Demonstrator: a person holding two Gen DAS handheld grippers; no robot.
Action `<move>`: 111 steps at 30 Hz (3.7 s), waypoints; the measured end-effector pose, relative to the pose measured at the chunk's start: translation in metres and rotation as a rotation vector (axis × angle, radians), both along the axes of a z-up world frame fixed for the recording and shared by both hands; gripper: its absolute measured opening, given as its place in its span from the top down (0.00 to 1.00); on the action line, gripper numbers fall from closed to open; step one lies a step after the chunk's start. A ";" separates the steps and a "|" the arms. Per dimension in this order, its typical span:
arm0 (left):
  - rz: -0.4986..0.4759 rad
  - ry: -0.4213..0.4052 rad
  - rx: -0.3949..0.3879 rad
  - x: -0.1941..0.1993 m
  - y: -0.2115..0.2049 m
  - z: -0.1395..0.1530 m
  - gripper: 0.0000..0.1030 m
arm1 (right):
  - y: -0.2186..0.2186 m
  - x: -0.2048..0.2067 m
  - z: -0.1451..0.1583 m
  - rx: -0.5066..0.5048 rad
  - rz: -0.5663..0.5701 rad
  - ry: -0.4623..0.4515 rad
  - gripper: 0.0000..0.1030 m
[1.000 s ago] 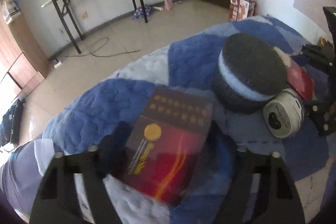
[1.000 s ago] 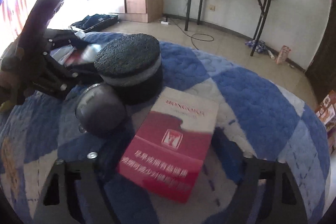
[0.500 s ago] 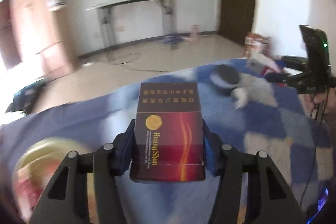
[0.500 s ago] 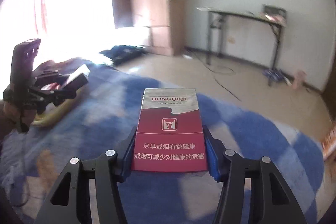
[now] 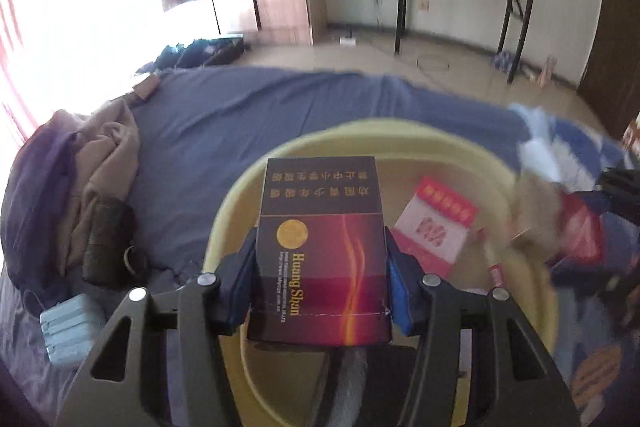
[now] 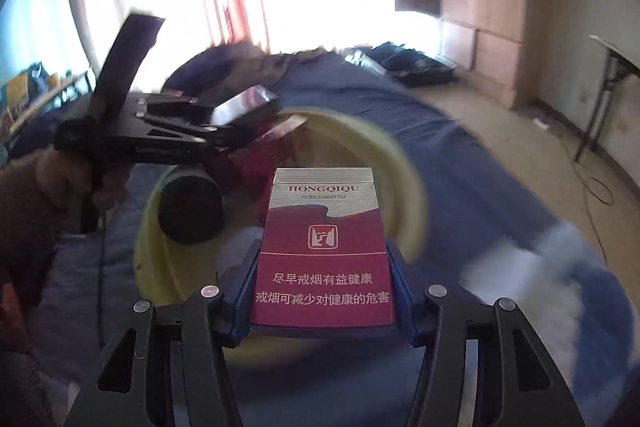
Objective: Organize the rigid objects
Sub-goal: 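Carry both boxes over the yellow basin and open both tools, then grasp the black foam roller with the right tool while the left tool grasps the white-grey round object, then carry the roller and white-grey object into the yellow basin and release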
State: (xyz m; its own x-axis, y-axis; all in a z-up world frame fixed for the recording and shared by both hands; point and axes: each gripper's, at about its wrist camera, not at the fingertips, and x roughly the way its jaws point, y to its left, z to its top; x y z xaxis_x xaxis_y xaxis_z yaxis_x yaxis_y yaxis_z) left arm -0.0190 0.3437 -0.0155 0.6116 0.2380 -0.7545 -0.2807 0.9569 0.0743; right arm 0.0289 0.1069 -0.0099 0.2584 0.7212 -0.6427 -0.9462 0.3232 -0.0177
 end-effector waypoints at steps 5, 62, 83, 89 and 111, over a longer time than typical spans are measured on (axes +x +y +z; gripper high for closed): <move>-0.010 -0.010 -0.016 0.002 -0.004 0.001 0.44 | 0.058 0.012 -0.029 -0.090 -0.001 -0.050 0.47; -0.584 -0.071 -0.208 0.045 -0.316 -0.010 0.61 | -0.303 0.147 -0.032 0.166 -0.628 0.193 0.00; 0.072 -0.053 -0.032 -0.095 -0.012 0.013 0.60 | 0.005 0.023 0.023 0.082 -0.050 0.052 0.35; 0.027 -0.098 -0.080 -0.079 0.000 0.003 0.60 | 0.080 0.024 0.006 -0.006 -0.030 0.048 0.35; 0.054 -0.220 -0.057 -0.100 -0.052 0.038 0.00 | 0.036 0.022 0.015 0.076 -0.051 0.016 0.00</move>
State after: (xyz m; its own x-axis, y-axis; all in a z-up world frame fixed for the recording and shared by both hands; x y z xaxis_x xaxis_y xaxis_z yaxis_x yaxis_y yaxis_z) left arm -0.1195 0.2921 0.0221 0.7502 0.2360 -0.6177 -0.3352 0.9409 -0.0476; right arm 0.0509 0.1430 0.0046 0.2857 0.7546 -0.5907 -0.9285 0.3704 0.0241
